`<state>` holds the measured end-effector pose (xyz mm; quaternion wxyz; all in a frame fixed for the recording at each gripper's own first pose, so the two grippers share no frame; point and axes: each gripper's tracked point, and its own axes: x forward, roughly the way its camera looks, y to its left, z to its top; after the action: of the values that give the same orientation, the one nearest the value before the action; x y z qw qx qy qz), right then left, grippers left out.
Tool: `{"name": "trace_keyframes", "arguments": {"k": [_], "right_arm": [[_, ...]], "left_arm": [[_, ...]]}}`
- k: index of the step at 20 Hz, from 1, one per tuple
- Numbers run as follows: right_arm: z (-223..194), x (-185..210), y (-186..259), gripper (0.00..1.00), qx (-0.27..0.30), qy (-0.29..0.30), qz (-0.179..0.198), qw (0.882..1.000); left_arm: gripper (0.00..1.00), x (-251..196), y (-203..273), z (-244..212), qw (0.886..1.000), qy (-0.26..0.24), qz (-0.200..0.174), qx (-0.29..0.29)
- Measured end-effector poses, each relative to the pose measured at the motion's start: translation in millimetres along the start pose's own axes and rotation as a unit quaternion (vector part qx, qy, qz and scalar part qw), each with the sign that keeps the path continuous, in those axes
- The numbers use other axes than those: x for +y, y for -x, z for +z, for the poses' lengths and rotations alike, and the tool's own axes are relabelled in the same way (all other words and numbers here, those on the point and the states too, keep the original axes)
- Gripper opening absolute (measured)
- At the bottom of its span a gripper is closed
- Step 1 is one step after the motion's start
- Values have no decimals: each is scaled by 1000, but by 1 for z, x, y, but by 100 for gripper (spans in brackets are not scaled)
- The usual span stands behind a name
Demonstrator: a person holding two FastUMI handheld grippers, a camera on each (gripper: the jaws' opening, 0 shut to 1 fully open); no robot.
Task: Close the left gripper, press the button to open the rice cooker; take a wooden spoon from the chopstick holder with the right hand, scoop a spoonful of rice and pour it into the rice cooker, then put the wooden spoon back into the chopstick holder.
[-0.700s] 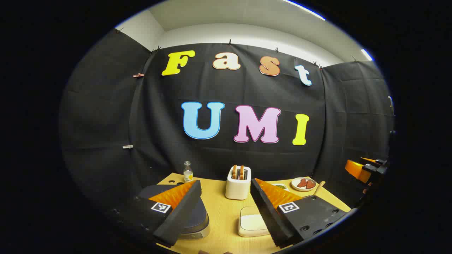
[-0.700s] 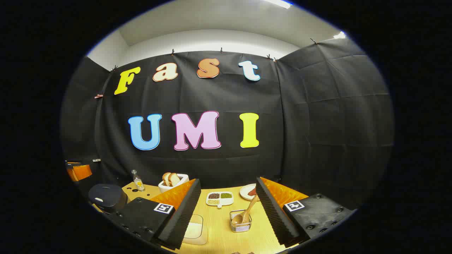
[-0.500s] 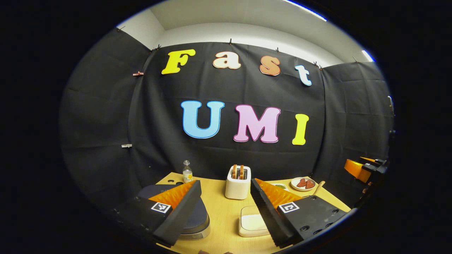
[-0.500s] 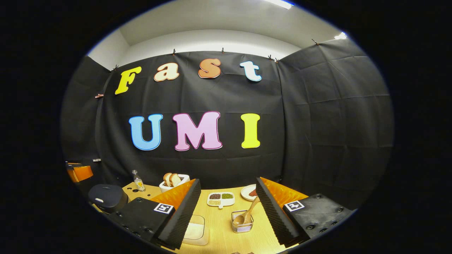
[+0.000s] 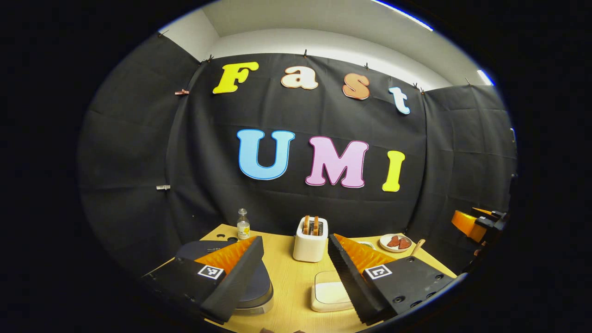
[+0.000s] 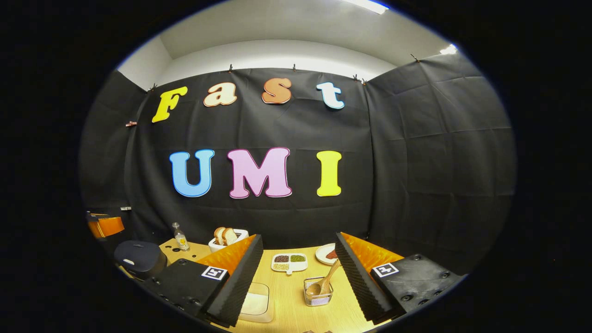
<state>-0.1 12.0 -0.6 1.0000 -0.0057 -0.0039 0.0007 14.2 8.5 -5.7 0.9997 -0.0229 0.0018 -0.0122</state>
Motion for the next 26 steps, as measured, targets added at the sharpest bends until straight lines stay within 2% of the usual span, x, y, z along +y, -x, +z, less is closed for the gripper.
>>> {"name": "trace_keyframes", "arguments": {"k": [4,9,11,13,15,16,17,18,19,20,21,22,23,24,26], "right_arm": [[-4,3,2,98,3,1,3,1000],[-21,19,11,98,28,-4,21,999],[-26,25,14,98,38,-4,29,999],[-27,30,16,98,41,-11,35,998],[-28,33,19,98,43,-11,39,998],[-29,34,19,98,45,-9,41,998],[-32,35,22,98,47,-7,43,998],[-33,37,23,98,50,-7,45,998],[-35,38,25,98,53,-7,47,997],[-36,40,26,98,55,-6,48,997],[-37,41,28,98,56,-2,49,997],[-36,42,29,98,55,2,48,997],[-36,42,31,98,55,5,46,997],[-35,41,33,98,55,6,45,997],[-36,41,36,98,57,7,40,998]], "left_arm": [[95,1,2,0,1000,1,-8,-3],[94,9,4,9,1000,-2,5,-1],[94,18,2,7,1000,1,14,4],[93,43,-2,6,999,-10,43,9],[88,58,-1,2,999,-9,47,22],[85,65,0,-1,999,-4,45,28],[72,75,0,-1,998,1,47,33],[66,86,-4,-4,998,5,49,42],[55,93,-3,-11,997,10,49,55],[53,101,-2,-20,996,15,46,72],[44,105,-1,-26,995,27,39,86],[34,113,-2,-28,994,38,41,97],[17,123,-2,-34,992,47,47,107],[19,130,0,-40,990,54,49,117],[8,145,0,-50,988,56,56,134]]}}
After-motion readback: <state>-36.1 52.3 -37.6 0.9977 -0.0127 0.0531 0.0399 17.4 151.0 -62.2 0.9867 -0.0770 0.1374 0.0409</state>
